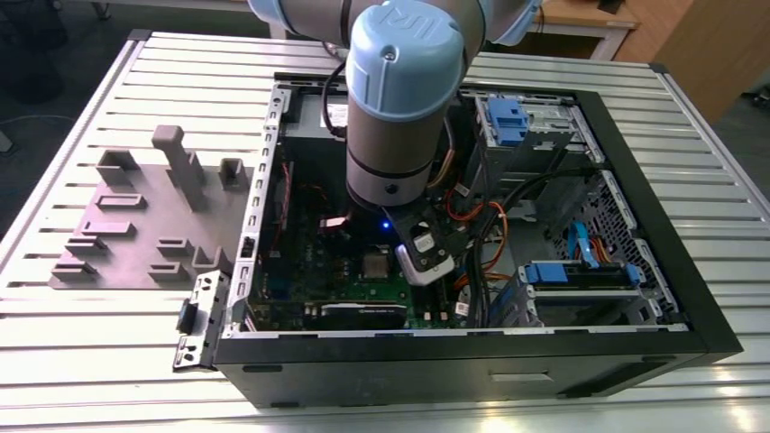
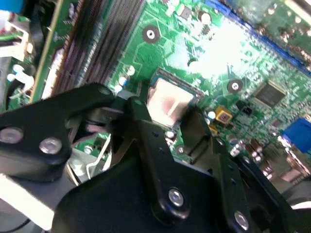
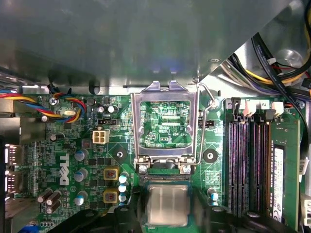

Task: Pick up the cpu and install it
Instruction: 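Place the cpu into insertion slot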

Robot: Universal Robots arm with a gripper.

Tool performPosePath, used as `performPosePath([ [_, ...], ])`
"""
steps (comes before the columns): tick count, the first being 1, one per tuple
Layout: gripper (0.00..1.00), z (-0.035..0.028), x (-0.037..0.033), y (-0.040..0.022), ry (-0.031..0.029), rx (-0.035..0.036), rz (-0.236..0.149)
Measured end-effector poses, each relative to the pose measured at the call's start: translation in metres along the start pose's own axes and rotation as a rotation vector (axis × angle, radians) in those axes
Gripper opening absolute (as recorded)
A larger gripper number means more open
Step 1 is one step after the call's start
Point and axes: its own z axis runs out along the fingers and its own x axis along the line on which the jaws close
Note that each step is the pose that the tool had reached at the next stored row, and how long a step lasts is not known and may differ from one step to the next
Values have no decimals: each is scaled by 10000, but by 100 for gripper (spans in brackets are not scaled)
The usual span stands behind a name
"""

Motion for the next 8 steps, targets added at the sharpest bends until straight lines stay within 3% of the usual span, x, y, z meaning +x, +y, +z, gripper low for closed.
performPosePath([
  [1,54,0,0,0,2,1,1],
  [8,54,1,1,-1,3,4,2],
])
